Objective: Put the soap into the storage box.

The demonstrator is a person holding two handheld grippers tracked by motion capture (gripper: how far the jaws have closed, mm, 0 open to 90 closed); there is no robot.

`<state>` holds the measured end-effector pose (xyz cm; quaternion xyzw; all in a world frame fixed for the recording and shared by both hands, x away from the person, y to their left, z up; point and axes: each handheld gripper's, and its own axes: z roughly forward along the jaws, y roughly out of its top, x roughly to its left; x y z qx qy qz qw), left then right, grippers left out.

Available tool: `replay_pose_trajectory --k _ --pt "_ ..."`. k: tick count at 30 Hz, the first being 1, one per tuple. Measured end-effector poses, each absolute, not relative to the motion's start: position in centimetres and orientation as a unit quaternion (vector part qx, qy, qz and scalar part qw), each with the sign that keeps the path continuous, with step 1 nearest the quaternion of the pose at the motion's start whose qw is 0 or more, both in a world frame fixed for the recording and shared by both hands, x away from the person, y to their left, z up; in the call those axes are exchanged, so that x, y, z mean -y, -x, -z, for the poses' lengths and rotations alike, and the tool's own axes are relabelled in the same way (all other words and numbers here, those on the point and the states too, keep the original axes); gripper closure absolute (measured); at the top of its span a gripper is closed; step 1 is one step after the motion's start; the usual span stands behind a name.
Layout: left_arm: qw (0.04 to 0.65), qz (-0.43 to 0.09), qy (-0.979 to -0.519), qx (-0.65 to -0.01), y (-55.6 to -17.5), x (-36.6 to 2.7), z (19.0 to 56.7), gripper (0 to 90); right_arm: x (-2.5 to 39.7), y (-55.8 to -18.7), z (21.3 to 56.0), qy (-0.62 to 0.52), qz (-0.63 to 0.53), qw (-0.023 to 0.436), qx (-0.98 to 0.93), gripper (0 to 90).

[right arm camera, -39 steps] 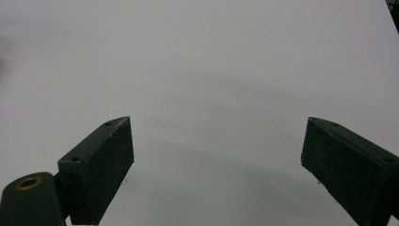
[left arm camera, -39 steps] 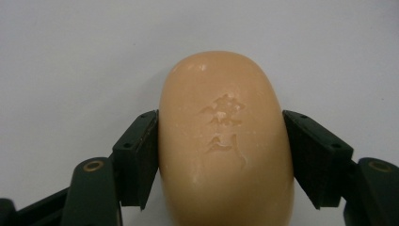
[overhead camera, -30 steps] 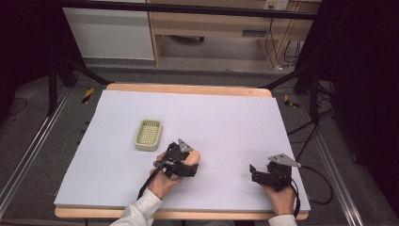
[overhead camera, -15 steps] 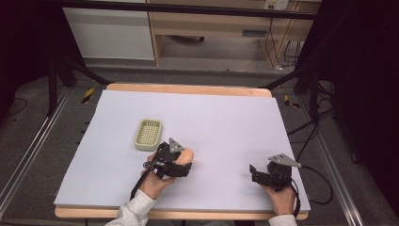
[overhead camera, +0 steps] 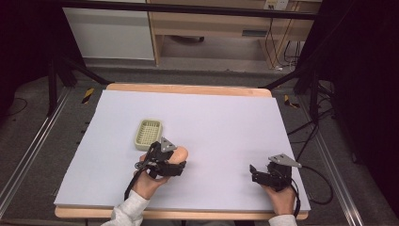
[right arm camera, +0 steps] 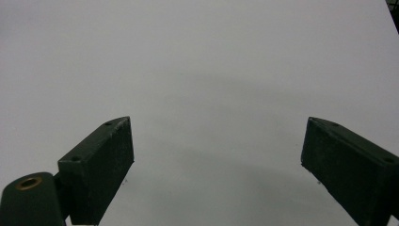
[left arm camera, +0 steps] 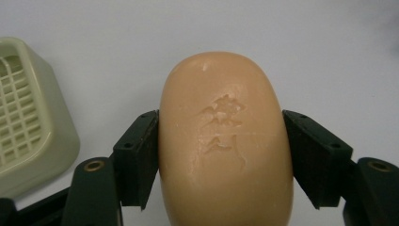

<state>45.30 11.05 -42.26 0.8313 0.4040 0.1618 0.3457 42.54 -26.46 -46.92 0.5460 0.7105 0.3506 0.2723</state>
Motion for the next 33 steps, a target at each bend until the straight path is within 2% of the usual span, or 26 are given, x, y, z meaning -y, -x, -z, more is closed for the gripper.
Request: replay_pose_trajectory --k 33 --pt "0.362 -0.196 -0.788 -0.458 -46.7 -15.7 40.5 31.3 26.3 -42.6 46.9 -0.543 -0.348 0.274 -0.713 10.0"
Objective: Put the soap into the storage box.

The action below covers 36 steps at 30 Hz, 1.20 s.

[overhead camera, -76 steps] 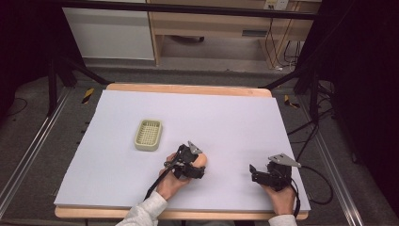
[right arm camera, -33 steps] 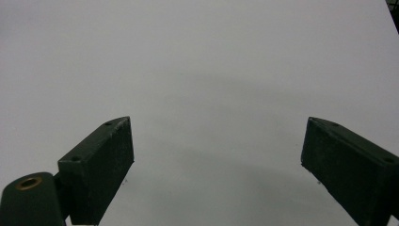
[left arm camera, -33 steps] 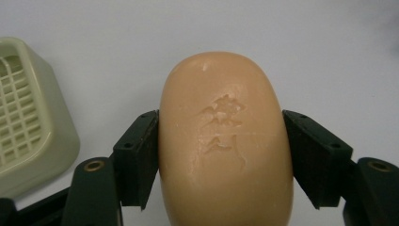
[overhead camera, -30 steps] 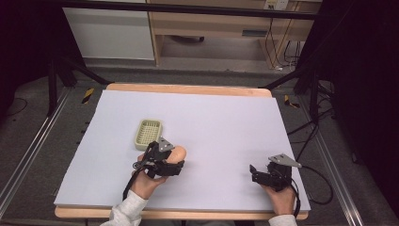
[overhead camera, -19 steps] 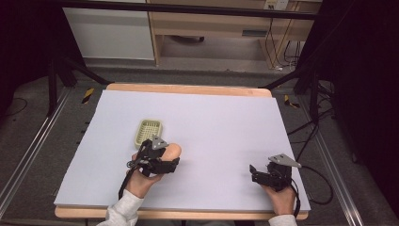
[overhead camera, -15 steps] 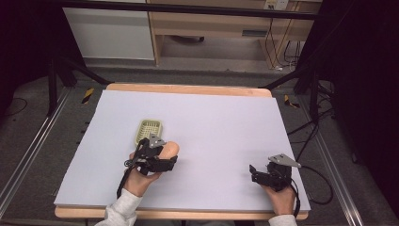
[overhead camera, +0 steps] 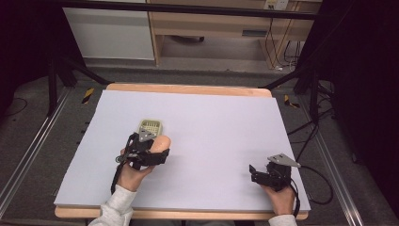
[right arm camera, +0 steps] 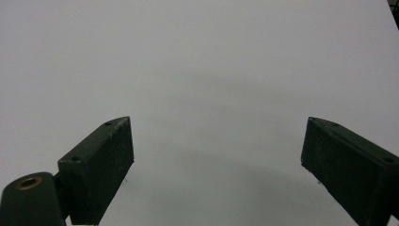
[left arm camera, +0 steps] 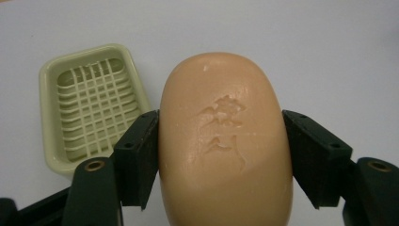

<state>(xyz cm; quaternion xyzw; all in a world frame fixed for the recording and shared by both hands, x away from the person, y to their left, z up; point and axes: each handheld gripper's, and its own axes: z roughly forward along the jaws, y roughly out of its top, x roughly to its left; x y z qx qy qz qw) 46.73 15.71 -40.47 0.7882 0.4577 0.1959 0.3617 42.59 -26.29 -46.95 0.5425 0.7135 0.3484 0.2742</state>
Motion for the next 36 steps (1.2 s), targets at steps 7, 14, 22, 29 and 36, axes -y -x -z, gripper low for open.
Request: replay_pose_trajectory --k 7,14,22,29,36 --pt "0.36 -0.202 -0.782 -0.468 -47.3 -16.3 40.4 31.3 26.3 -42.6 46.9 -0.542 -0.349 0.274 -0.714 10.0" --pt "0.359 -0.205 -0.777 -0.475 -47.9 -16.8 40.4 31.4 26.2 -42.7 47.0 -0.543 -0.348 0.273 -0.714 10.1" --pt "0.358 -0.213 -0.77 -0.483 -48.5 -17.3 40.4 31.4 26.2 -42.7 47.0 -0.542 -0.347 0.273 -0.715 10.0" --pt "0.356 -0.217 -0.768 -0.486 -49.0 -17.4 40.4 31.4 26.2 -42.7 47.0 -0.543 -0.347 0.273 -0.714 10.0" --pt "0.354 -0.221 -0.766 -0.49 -49.8 -17.6 40.4 31.4 26.2 -42.7 47.0 -0.544 -0.347 0.272 -0.714 10.0"
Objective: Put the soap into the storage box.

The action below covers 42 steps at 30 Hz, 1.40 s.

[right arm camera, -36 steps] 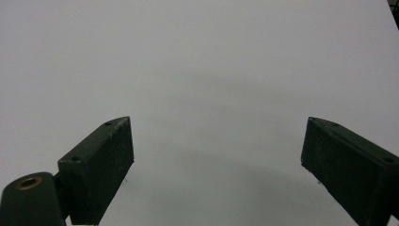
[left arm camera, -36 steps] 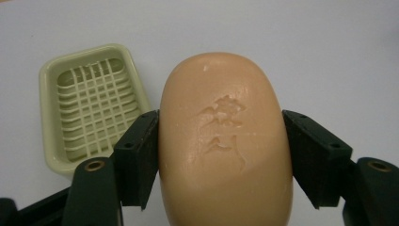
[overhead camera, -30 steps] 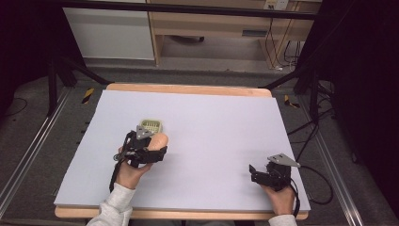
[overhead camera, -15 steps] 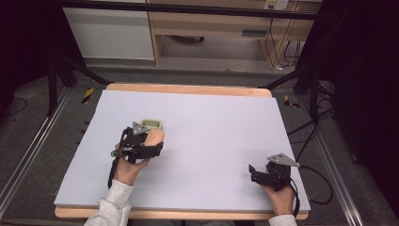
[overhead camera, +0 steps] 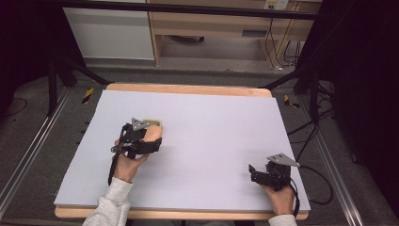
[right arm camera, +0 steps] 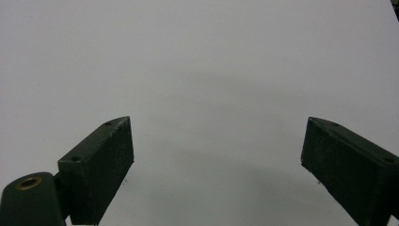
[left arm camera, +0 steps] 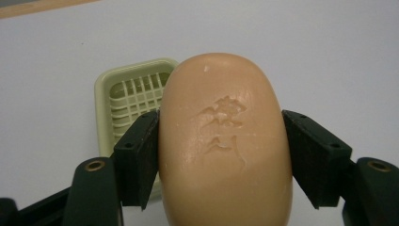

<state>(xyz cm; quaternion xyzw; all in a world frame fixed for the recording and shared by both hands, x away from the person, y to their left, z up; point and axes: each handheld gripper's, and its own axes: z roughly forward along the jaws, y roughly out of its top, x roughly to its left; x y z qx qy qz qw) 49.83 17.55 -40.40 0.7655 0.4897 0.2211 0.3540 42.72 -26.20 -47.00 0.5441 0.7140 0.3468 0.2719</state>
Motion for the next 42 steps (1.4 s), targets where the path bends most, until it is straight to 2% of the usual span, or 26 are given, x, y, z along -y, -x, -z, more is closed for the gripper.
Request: replay_pose_trajectory --k 42 --pt "0.347 -0.231 -0.744 -0.523 -54.5 -19.2 41.8 31.5 25.8 -43.0 47.2 -0.542 -0.344 0.269 -0.718 10.0"
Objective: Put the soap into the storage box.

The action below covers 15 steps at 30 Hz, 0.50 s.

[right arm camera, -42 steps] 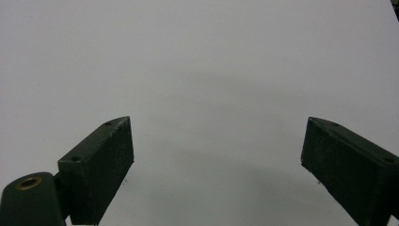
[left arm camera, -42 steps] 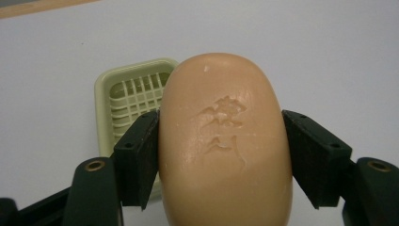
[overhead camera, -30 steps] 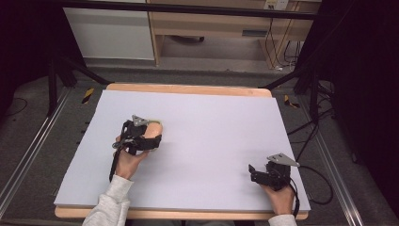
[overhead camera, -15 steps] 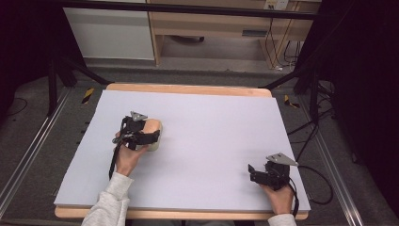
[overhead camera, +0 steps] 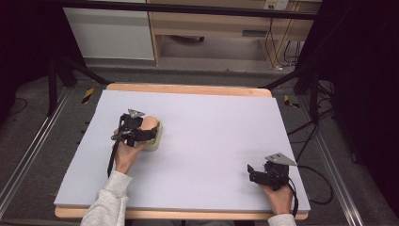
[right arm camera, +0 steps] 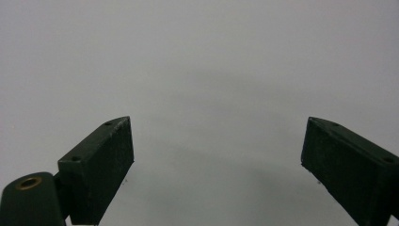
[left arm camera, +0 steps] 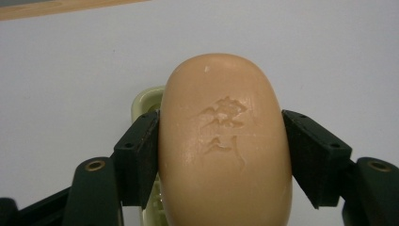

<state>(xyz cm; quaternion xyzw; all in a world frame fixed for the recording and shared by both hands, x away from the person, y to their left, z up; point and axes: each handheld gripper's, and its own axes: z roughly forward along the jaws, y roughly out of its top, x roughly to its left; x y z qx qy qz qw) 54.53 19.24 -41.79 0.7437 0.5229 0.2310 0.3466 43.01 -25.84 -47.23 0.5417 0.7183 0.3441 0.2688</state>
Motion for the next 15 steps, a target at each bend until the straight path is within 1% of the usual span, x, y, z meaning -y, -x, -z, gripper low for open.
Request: replay_pose_trajectory --k 15 --pt "0.326 -0.233 -0.754 -0.521 -55.4 -19.2 43.4 31.5 25.9 -43.0 47.2 -0.54 -0.344 0.269 -0.72 10.1"
